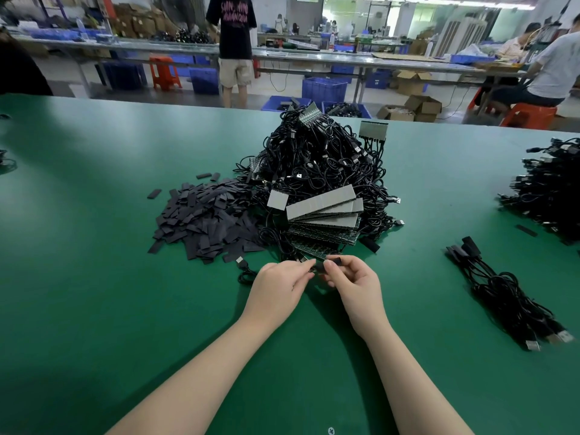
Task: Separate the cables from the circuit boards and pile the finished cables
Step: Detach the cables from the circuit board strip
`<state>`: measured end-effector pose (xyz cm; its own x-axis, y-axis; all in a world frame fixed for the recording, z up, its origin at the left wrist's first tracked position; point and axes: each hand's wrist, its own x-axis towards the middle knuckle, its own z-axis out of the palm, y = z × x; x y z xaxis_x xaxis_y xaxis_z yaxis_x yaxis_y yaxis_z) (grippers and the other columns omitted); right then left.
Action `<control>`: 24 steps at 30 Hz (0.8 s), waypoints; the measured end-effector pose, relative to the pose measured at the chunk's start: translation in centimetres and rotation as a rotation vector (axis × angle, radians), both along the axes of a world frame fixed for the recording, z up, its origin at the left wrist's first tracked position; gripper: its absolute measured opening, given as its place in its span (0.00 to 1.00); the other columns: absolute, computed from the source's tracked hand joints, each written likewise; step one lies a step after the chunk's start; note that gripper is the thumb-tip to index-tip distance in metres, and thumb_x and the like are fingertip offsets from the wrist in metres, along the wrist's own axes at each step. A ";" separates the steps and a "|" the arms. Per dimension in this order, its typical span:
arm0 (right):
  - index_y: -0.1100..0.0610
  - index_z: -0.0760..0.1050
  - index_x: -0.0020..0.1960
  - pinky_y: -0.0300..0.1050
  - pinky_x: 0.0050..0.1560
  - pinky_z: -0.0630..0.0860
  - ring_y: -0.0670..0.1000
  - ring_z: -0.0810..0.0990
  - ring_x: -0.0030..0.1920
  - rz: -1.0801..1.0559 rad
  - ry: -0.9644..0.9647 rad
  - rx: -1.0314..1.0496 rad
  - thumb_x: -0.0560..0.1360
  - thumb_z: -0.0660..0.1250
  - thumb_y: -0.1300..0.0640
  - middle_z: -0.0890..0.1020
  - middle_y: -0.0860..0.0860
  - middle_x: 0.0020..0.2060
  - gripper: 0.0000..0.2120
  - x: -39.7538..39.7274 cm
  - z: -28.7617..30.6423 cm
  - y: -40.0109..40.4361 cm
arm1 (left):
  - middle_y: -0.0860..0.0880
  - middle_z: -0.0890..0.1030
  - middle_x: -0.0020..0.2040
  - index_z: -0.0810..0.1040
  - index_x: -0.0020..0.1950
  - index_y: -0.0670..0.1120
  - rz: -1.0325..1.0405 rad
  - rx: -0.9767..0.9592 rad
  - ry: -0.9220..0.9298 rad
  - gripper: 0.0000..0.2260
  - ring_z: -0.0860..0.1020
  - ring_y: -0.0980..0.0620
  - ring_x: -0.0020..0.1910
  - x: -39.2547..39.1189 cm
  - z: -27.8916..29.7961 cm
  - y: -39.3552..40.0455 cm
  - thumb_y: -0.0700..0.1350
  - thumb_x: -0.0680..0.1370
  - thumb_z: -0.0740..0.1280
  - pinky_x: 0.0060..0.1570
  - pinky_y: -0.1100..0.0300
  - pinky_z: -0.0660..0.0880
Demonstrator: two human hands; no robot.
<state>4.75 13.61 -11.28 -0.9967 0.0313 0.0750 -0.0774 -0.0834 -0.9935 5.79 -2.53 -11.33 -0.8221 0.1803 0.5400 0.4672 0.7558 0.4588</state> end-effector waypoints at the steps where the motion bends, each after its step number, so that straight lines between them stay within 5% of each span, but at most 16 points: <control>1: 0.55 0.81 0.48 0.33 0.40 0.77 0.44 0.84 0.38 0.010 0.003 0.016 0.77 0.71 0.62 0.86 0.49 0.36 0.03 0.0 0.0 0.0 | 0.49 0.85 0.49 0.81 0.62 0.45 0.001 0.003 0.009 0.13 0.82 0.50 0.49 0.0 0.0 0.0 0.44 0.79 0.67 0.51 0.53 0.75; 24: 0.54 0.82 0.45 0.32 0.40 0.77 0.43 0.84 0.38 0.039 0.004 0.056 0.77 0.71 0.61 0.86 0.51 0.35 0.04 0.2 0.1 -0.1 | 0.45 0.85 0.44 0.80 0.62 0.40 -0.033 -0.046 0.081 0.13 0.82 0.45 0.42 0.4 0.8 0.2 0.40 0.78 0.68 0.45 0.48 0.77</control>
